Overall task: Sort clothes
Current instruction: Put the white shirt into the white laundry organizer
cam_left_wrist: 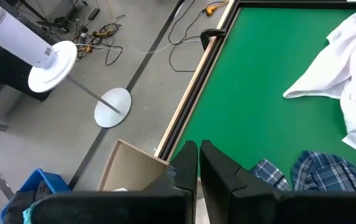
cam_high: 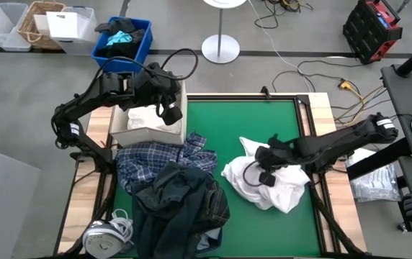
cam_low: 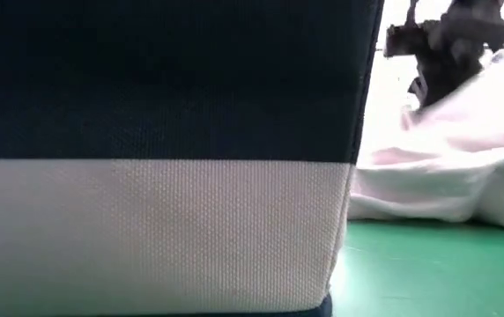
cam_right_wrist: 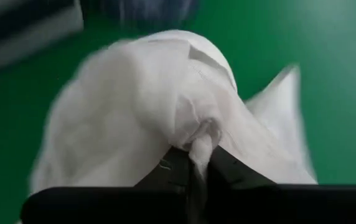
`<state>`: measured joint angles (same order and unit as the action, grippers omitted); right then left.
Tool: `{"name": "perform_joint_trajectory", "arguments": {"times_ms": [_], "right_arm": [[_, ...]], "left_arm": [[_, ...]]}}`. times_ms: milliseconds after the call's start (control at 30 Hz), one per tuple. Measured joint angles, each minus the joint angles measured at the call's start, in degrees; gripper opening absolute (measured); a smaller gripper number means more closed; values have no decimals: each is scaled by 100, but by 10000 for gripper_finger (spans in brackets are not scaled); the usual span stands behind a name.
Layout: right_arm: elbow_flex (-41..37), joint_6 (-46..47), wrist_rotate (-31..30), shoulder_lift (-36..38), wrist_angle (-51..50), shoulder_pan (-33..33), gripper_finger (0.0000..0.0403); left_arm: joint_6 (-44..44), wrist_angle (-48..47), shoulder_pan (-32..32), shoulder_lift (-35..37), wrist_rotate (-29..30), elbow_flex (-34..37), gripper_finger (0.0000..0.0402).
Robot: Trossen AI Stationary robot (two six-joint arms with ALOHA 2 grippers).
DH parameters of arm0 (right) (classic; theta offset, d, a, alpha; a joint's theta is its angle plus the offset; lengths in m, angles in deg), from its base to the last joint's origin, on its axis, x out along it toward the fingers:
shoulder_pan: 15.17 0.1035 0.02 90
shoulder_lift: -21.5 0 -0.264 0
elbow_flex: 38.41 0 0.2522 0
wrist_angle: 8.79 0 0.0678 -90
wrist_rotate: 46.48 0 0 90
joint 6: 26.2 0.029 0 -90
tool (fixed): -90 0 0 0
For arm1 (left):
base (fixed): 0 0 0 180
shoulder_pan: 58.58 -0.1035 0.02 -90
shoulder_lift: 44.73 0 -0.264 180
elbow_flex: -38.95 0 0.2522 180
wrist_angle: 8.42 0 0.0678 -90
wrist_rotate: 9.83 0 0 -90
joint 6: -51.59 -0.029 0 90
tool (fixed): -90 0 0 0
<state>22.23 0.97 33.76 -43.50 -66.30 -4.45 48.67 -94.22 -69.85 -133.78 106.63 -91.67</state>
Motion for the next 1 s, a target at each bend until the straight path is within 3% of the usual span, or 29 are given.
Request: {"name": "perform_joint_trajectory", "arguments": {"times_ms": [233,400,600,767,1000], "right_arm": [[1582,-430,-1428,628,-459,-25,10],[2781,-1310,-1577,708,-31,-247,9],[4056,-2886,-1566,339,1073,-662,9],[4998,-3606,-912,-266,1830,-1247,9],[6399,-3513,814,-1422,2302,-2174,9]], "left_arm": [[60,251,2,0,-8,0,0],[86,537,9,0,-463,-134,0],[308,579,74,4,-466,-903,0],[345,460,159,28,-466,-1822,0],[499,1234,160,798,-345,-1567,0]]}}
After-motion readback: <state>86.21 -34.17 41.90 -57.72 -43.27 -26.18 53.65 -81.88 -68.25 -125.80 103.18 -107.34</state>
